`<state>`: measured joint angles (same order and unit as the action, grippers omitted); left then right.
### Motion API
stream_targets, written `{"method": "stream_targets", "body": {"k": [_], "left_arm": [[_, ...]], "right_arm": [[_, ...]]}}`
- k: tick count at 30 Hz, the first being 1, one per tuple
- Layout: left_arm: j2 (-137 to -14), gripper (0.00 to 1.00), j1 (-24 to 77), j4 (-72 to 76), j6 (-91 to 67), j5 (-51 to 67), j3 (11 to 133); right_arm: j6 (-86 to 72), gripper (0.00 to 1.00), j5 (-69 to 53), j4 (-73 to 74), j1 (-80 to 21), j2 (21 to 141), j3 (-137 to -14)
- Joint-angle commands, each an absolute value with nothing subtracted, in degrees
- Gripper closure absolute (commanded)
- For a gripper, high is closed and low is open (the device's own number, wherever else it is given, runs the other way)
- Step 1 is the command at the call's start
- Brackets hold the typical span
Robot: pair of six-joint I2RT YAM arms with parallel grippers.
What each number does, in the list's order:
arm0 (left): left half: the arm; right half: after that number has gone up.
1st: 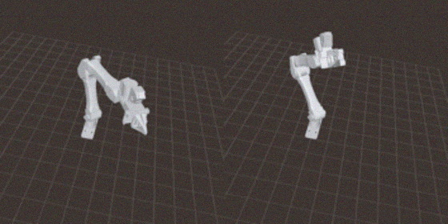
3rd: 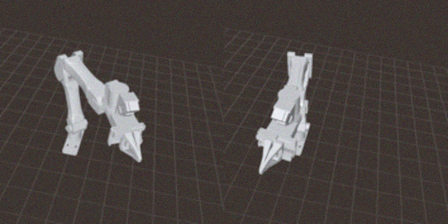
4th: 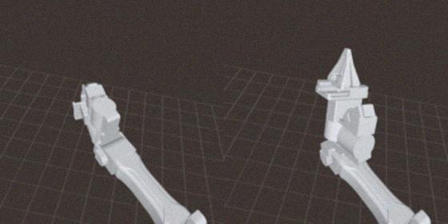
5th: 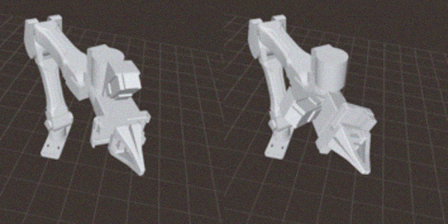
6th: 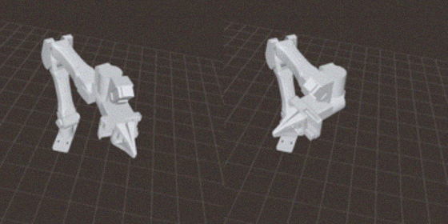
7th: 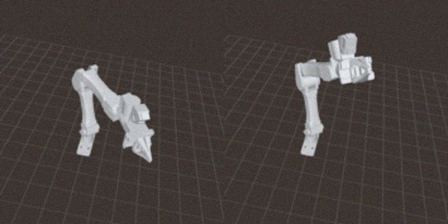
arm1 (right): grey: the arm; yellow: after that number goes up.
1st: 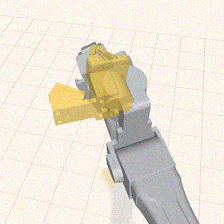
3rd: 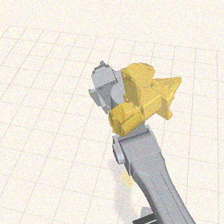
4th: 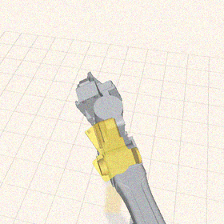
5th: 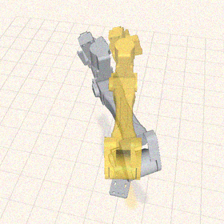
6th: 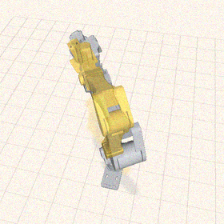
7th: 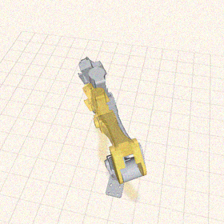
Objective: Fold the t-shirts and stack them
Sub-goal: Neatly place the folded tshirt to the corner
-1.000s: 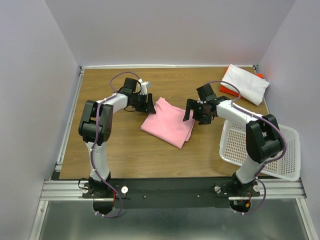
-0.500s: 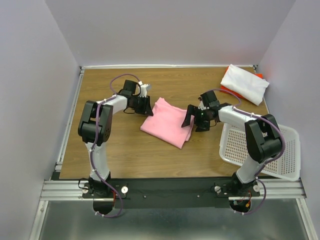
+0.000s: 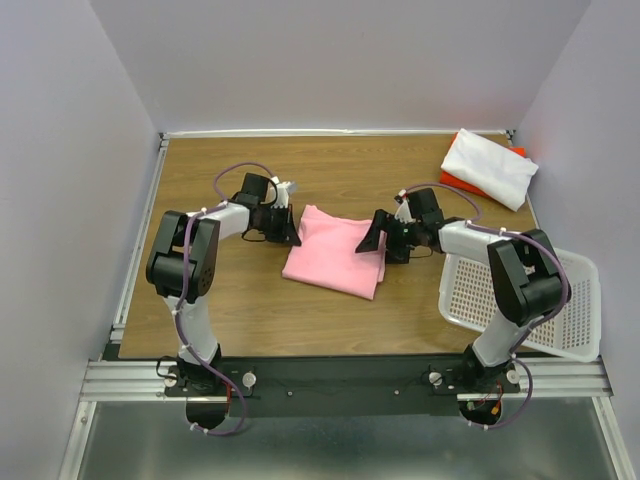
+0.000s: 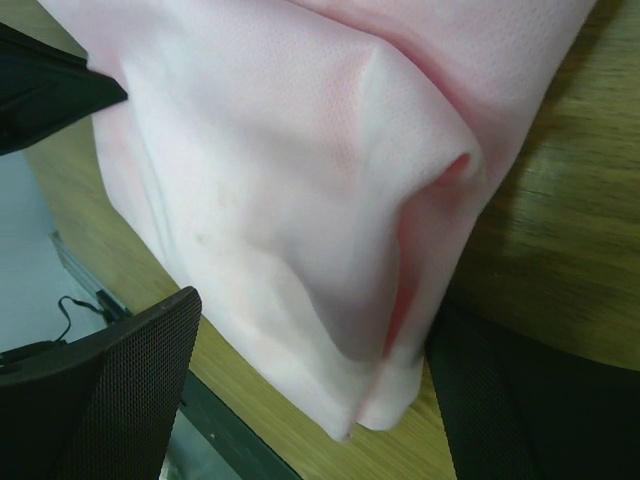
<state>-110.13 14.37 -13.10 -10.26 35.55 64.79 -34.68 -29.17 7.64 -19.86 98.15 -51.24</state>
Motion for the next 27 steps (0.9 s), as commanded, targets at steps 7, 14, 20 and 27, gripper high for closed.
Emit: {"method": "stream_targets", "body": {"k": [7, 14, 20, 27], "left_arm": [[-110.9, 1.0, 14.8, -16.8, -11.0, 32.9, 60.0], [-111.6, 1.0, 14.9, -16.6, -11.3, 33.7, 60.5], [-111.3, 1.0, 15.1, -16.1, -12.2, 33.4, 60.7], [-110.9, 1.0, 15.1, -15.7, -12.4, 33.6, 61.6]], "right_arm": [[-33.6, 0.1, -31.0, 4.3, -20.0, 107.6, -48.8], [-32.6, 0.21, -31.7, 4.3, -20.1, 108.8, -49.2], [-32.3, 0.52, -31.4, 4.4, -20.1, 108.6, -49.5], [-31.8, 0.89, -30.9, 4.4, -20.1, 108.4, -50.4]]}}
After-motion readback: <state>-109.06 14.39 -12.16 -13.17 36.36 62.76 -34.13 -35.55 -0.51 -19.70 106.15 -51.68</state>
